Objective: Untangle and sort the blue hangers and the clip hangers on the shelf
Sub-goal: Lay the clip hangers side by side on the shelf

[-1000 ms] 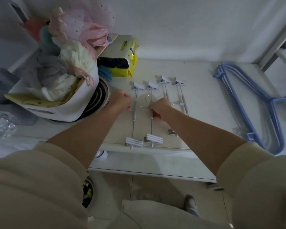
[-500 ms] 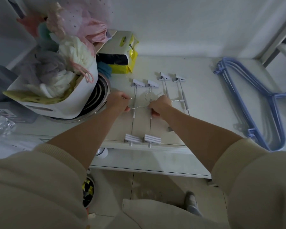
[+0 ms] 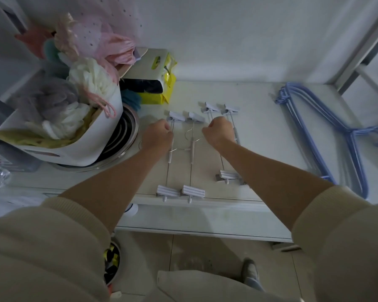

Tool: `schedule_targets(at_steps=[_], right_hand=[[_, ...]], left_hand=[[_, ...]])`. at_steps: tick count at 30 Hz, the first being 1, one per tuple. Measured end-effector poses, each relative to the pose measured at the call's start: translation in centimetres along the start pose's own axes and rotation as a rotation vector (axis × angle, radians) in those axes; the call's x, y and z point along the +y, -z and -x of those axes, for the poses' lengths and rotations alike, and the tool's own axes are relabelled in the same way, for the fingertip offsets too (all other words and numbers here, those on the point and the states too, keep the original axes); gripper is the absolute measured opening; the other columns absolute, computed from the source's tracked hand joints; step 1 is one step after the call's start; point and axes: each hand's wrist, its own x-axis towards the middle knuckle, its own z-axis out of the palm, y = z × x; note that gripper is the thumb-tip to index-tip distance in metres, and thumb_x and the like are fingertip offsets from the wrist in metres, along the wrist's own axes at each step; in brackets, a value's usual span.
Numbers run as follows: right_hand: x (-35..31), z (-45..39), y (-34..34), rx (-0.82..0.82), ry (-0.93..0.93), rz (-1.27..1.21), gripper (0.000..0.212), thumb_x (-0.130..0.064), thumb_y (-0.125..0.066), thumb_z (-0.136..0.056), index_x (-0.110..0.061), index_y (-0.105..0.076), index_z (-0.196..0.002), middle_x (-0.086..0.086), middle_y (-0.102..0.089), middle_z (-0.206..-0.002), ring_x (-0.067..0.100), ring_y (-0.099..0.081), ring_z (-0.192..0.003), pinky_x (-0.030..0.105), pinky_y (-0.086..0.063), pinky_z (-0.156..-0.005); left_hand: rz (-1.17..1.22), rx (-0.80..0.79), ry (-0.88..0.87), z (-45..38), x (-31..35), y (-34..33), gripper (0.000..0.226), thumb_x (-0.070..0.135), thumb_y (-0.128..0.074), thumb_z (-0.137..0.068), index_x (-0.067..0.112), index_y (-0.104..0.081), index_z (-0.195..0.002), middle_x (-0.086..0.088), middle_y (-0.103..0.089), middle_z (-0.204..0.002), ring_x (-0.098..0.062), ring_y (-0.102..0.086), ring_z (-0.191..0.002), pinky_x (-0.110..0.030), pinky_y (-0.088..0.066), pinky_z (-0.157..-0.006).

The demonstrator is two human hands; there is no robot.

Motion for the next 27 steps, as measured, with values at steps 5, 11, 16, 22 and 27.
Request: schedule_targets(at_steps=[5,11,16,22,27], right_hand=[[1.6,-2.4,1.8,-0.01,-0.027,0.115,0.024,-0.017,-0.058,-0.089,-0.002,-0.067,-0.104,0.016,-0.067,-0.111,0.033,-0.064,-0.104,0.033,-0.051,-0.083],[1.7,-3.8,1.5,-0.112,-0.019,0.213,0.025,-0.014,-0.055,-0.092,-0.003,-0.058,-0.113,0.016,-0.059,-0.123,0.033,-0.057,-0.116,0.03,-0.044,-0.081],[1.1,-4.5,1.8,-0.169,-0.051,0.174,0.021,-0.009,-0.051,-0.087,-0.005,-0.06,-0.106,0.014,-0.063,-0.118,0.032,-0.06,-0.11,0.029,-0.042,-0.075],[1.5,-3.8,2.6,-0.176,-0.051,0.207,0.02,-0.006,-0.046,-0.085,-0.01,-0.042,-0.066,0.005,-0.052,-0.073,0.027,-0.054,-0.083,0.027,-0.039,-0.068],[1.5,-2.5,2.3,-0.169,-0.028,0.275,0.015,-0.004,-0.046,-0.081,-0.011,-0.044,-0.068,0.003,-0.049,-0.069,0.026,-0.053,-0.082,0.027,-0.042,-0.067]], left_hand=[[-0.081,-0.066,-0.037,-0.4,4.0,-2.4,0.025,0.011,-0.043,-0.09,0.007,-0.068,-0.087,-0.019,-0.068,-0.094,-0.037,-0.062,-0.096,-0.034,-0.046,-0.074],[-0.009,-0.126,0.111,-1.7,3.5,-4.1,0.028,0.005,-0.049,-0.086,0.007,-0.071,-0.103,-0.016,-0.071,-0.108,-0.035,-0.067,-0.102,-0.04,-0.056,-0.089],[0.213,-0.127,0.215,-1.7,3.8,-3.8,0.023,0.0,-0.054,-0.085,0.012,-0.072,-0.092,-0.01,-0.075,-0.095,-0.03,-0.074,-0.085,-0.034,-0.06,-0.078],[0.246,-0.153,0.248,-1.3,4.1,-2.5,0.026,0.0,-0.05,-0.082,0.014,-0.06,-0.063,0.009,-0.055,-0.031,-0.033,-0.072,-0.067,-0.038,-0.06,-0.083],[0.24,-0.184,0.245,0.1,3.5,-2.0,0.025,-0.005,-0.051,-0.076,0.009,-0.06,-0.058,0.005,-0.058,-0.034,-0.033,-0.074,-0.075,-0.041,-0.06,-0.083]])
